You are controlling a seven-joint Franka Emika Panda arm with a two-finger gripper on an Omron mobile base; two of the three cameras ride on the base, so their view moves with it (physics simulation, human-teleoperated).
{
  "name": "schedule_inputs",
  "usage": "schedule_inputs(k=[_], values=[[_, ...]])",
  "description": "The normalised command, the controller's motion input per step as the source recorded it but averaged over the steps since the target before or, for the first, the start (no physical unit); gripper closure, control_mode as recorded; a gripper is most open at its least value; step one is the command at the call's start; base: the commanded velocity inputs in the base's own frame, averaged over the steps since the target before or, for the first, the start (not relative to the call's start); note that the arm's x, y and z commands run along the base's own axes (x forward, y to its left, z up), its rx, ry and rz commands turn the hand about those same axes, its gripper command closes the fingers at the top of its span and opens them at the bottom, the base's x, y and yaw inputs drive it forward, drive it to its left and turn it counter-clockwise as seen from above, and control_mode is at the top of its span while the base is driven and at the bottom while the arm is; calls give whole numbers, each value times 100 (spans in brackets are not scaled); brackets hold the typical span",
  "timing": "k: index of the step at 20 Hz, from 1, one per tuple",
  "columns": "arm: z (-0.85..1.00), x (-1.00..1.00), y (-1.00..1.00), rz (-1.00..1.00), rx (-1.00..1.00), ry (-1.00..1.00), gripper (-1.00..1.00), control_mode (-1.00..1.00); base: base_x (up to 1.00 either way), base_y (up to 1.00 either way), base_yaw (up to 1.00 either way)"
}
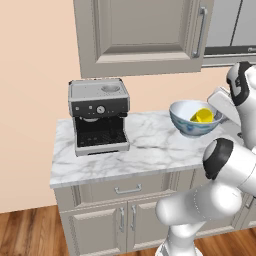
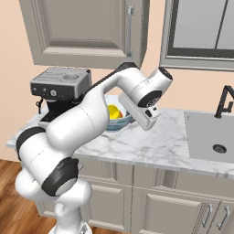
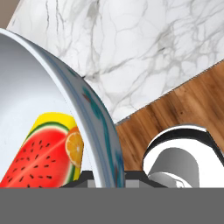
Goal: Place the cup inside the bowl on the dining table and move the bowl to any counter.
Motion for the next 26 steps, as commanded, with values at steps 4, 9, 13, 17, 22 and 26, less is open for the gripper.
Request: schedule_inputs(k=[4,9,13,17,22,26], values=[[-26,0,0,0,3,0,100,-100,0,0,0],[-16,2,0,0,0,-2,100,-100,0,0,0],[-24,41,0,0,1,-1,100,-100,0,0,0],[-45,40,-9,0,0,-1,100,-100,0,0,0],[-26,17,-22,0,0,0,100,-100,0,0,0],[-20,26,-22,0,0,0,100,-100,0,0,0]])
